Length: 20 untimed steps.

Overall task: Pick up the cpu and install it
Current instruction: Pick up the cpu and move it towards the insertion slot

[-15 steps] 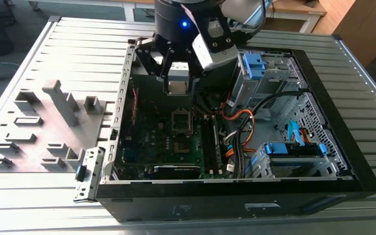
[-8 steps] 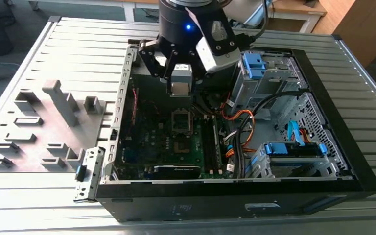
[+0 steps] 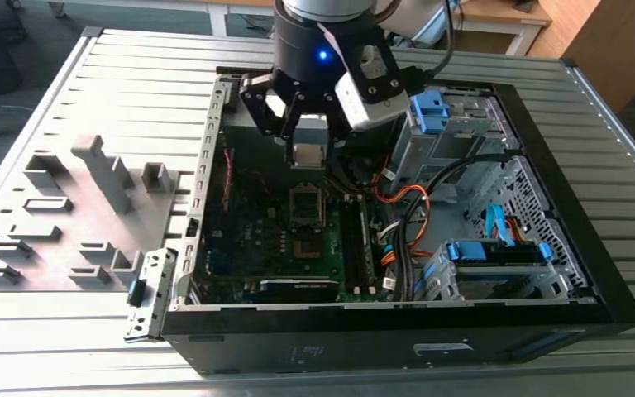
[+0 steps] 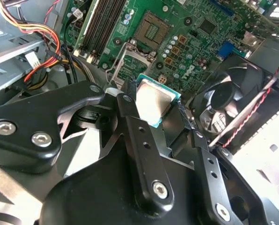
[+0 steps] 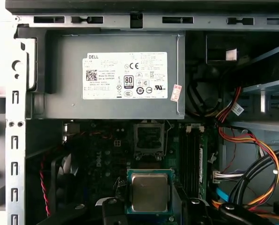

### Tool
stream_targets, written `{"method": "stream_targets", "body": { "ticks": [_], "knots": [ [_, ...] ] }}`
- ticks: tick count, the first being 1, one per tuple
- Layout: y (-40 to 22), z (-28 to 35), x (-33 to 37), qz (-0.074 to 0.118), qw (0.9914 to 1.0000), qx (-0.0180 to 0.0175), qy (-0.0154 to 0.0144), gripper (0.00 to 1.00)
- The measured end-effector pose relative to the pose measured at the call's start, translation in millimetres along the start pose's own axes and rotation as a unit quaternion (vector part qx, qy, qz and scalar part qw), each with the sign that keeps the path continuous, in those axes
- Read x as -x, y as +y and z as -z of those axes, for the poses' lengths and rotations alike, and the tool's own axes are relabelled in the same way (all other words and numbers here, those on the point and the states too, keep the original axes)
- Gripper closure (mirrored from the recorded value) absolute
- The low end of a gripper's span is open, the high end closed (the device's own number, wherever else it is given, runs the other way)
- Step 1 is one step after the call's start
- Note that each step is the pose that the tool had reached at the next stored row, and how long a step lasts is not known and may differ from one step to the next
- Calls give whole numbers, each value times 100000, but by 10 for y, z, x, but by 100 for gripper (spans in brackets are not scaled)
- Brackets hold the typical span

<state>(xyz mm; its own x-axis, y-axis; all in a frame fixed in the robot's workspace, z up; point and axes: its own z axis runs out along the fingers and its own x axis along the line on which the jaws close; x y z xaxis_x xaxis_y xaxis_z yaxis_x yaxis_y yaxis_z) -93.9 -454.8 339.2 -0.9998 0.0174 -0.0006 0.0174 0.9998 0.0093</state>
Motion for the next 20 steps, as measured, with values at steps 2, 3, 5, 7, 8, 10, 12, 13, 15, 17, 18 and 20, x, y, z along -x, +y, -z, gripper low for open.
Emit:
{"method": "stream_targets", "body": {
  "ticks": [2, 3, 5, 7, 8, 10, 12, 13, 15, 17, 18, 20],
  "knots": [
    [-1, -25, 0, -65, 100000, -1, 0, 53],
    [0, -37, 0, -85, 100000, 1, 0, 53],
    [-1, -54, 1, -111, 100000, -3, 1, 53],
    [-1, -62, 3, -121, 100000, -10, 7, 53],
    [-1, -65, 11, -116, 100000, -4, 3, 53],
    [-1, -72, 27, -128, 100000, 2, 1, 53],
    [-1, -76, 39, -127, 100000, 4, -2, 53],
    [-1, -75, 40, -129, 100000, -5, 2, 53],
    [0, -75, 40, -134, 100000, -9, 2, 53],
    [-2, -76, 40, -133, 100000, -4, 2, 53],
    [-8, -77, 41, -121, 100000, -4, 2, 53],
    [-22, -79, 40, -129, 100000, 0, 2, 53]
  ]
}}
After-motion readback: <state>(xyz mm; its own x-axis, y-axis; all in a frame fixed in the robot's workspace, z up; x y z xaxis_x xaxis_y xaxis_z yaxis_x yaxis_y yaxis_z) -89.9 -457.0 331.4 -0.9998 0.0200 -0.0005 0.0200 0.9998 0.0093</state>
